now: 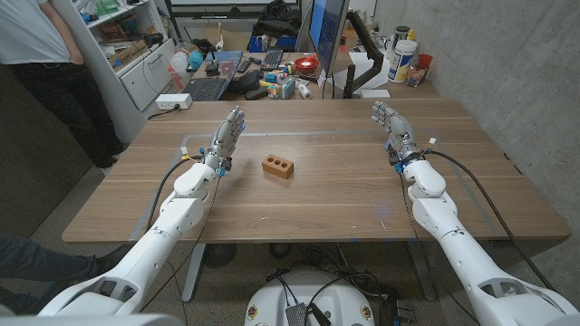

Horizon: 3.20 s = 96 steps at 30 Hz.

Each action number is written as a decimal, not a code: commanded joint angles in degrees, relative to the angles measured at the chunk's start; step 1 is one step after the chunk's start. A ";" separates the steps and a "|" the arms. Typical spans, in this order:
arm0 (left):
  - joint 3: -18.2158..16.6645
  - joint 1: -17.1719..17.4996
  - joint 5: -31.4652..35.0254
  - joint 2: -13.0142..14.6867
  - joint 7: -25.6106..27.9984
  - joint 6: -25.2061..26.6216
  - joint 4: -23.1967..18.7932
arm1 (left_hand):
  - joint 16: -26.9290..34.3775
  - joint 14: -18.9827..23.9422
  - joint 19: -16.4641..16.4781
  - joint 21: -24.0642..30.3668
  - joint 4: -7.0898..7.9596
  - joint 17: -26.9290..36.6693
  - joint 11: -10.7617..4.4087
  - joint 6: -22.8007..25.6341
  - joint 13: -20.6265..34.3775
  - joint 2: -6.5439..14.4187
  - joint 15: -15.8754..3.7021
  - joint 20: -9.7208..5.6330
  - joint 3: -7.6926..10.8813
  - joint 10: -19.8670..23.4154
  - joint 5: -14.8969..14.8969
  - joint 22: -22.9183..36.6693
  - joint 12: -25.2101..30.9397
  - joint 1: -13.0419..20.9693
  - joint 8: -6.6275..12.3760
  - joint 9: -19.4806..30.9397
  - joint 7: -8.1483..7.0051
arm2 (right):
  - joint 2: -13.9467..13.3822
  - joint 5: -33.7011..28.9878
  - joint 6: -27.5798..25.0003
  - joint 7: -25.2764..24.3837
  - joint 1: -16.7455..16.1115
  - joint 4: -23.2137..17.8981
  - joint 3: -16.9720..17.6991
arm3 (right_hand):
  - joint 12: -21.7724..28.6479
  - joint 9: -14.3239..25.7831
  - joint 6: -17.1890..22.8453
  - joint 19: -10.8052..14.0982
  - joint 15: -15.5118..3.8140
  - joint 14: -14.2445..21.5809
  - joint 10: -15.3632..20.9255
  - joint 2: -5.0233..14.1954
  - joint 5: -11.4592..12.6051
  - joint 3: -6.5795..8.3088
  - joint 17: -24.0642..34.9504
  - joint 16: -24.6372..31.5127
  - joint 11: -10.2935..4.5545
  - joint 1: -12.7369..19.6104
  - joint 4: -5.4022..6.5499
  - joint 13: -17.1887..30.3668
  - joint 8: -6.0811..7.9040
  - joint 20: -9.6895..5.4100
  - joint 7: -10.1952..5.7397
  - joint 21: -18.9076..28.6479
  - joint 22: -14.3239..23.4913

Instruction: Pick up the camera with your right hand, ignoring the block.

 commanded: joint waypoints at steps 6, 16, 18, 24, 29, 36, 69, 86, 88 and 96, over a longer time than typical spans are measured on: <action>-1.14 0.12 -0.69 -0.67 -1.88 0.29 0.46 | 0.20 -0.25 -0.26 -0.15 -0.17 0.11 -0.28 0.35 0.21 0.26 0.01 0.46 0.24 -0.08 0.26 0.06 0.19 0.50 0.41 0.32 -0.03 | -0.03 -6.61 4.79 -3.26 -0.10 1.10 0.72 | 0.35 0.12 0.75 0.66 -0.18 0.71 0.78 -0.29 0.31 0.04 0.10 -0.07 -0.01 0.67 -0.64 0.13 0.46 -0.24 -0.33 -0.34 0.07; -1.30 0.16 -0.70 -0.90 -1.92 0.53 0.91 | 0.23 -0.13 -0.17 -0.24 -0.20 0.11 -0.39 0.45 0.21 0.34 0.00 0.48 0.20 0.01 0.24 0.07 0.20 0.57 0.42 0.32 -0.12 | -0.41 -9.58 6.49 -5.34 0.06 1.61 0.42 | 0.53 0.13 1.37 1.23 -0.69 1.50 1.61 -0.35 0.39 0.25 0.09 -0.01 -0.43 0.99 -1.05 0.14 0.50 -0.39 -0.83 -0.70 0.07; -1.33 0.18 -0.59 -0.91 -1.85 0.44 0.92 | 0.23 -0.12 -0.18 -0.29 -0.21 0.11 -0.29 0.49 0.21 0.36 0.00 0.52 0.19 0.09 0.23 0.07 0.22 0.59 0.43 0.33 -0.11 | -0.54 -10.70 7.02 -6.20 0.10 1.75 0.29 | 0.52 0.13 1.47 1.32 -0.73 1.52 1.63 -0.37 0.40 0.27 0.08 -0.04 -0.38 1.03 -1.10 0.14 0.51 -0.50 -0.87 -0.73 0.07; -1.32 0.31 0.06 -0.76 -1.35 0.21 0.49 | 0.22 -0.11 -0.16 -0.37 -0.23 0.11 -0.47 0.58 0.21 0.41 -0.10 0.54 0.16 0.04 0.21 0.08 0.17 0.65 0.45 0.33 -0.06 | -0.27 -13.53 9.76 -9.38 0.11 2.49 0.21 | 0.82 0.14 2.67 1.90 -1.34 2.44 2.80 -0.33 0.48 0.53 0.08 0.08 -0.57 1.36 -1.45 0.14 0.77 -0.63 -1.49 -1.06 0.07; -1.32 0.20 -0.05 -0.87 -1.45 0.34 0.64 | 0.22 -0.08 -0.14 -0.45 -0.25 0.11 -0.43 0.62 0.21 0.46 -0.11 0.55 0.14 0.08 0.20 0.08 0.17 0.69 0.44 0.33 -0.12 | -0.94 -16.21 10.35 -11.37 -0.15 1.80 -0.01 | 0.87 0.14 2.88 2.17 -1.48 2.69 3.12 -0.32 0.52 0.67 0.07 0.05 -0.81 1.56 -1.66 0.14 0.74 -0.85 -1.63 -1.23 0.07; -1.23 0.29 0.42 -0.81 -1.04 0.35 0.57 | 0.23 -0.01 -0.13 -0.53 -0.26 0.11 -0.54 0.59 0.21 0.51 -0.12 0.56 0.10 0.07 0.17 0.09 0.14 0.74 0.41 0.33 -0.18 | -2.08 -18.89 9.90 -12.94 -0.38 0.93 -0.44 | 0.84 0.15 3.12 2.33 -1.57 2.79 3.28 -0.41 0.56 0.79 0.05 -0.06 -0.99 1.75 -1.89 0.14 0.71 -0.87 -1.77 -1.47 0.07; -1.11 -0.29 1.06 -0.27 -1.37 0.26 0.46 | 0.18 0.00 0.02 -0.88 -0.34 0.11 -0.60 0.92 0.22 0.71 -0.18 0.60 -0.08 0.13 0.07 0.11 0.07 0.93 0.44 0.34 -0.15 | -8.61 -29.95 2.23 -17.81 -2.93 -6.51 -1.44 | 0.34 0.17 2.83 1.91 -1.51 2.41 2.86 -0.73 0.61 1.05 0.10 -0.61 -1.15 2.10 -2.47 0.15 0.19 -0.54 -1.84 -2.73 0.09; -1.16 -0.89 1.33 0.49 -1.89 0.72 0.63 | 0.20 0.11 0.03 -1.05 -0.36 0.11 -0.51 1.22 0.22 0.78 -0.22 0.85 -0.18 0.17 0.01 0.12 0.05 0.99 0.51 0.34 -0.20 | -11.12 -34.52 -3.57 -19.38 -3.86 -10.16 -2.11 | -0.35 0.19 2.14 0.10 -1.17 1.20 1.73 -0.72 0.47 1.11 0.19 -1.16 -0.88 1.91 -2.51 0.17 -0.26 -0.28 -1.86 -4.33 0.14; -1.05 -1.06 1.39 0.53 -2.04 0.84 0.72 | 0.19 0.12 0.02 -1.08 -0.36 0.11 -0.50 1.29 0.22 0.79 -0.26 0.87 -0.19 0.16 0.01 0.12 0.04 1.00 0.53 0.35 -0.23 | -11.29 -34.76 -3.81 -19.58 -3.93 -10.34 -2.14 | -0.39 0.19 2.07 0.04 -1.06 1.13 1.67 -0.73 0.46 1.12 0.19 -1.18 -0.94 1.91 -2.52 0.17 -0.30 -0.33 -1.85 -4.42 0.14; -0.67 -1.53 1.69 0.56 -2.33 1.04 0.61 | 0.18 0.11 0.11 -1.19 -0.38 0.11 -0.40 1.37 0.22 0.87 -0.13 1.80 -0.28 0.04 -0.04 0.13 -0.03 1.06 0.50 0.35 -0.24 | -12.33 -36.39 -5.37 -20.53 -4.71 -11.71 -2.04 | -0.48 0.20 1.98 -0.65 -1.09 0.95 1.60 -0.75 0.44 1.16 0.18 -1.25 -1.00 1.91 -2.58 0.17 -0.35 -0.35 -1.89 -4.97 0.14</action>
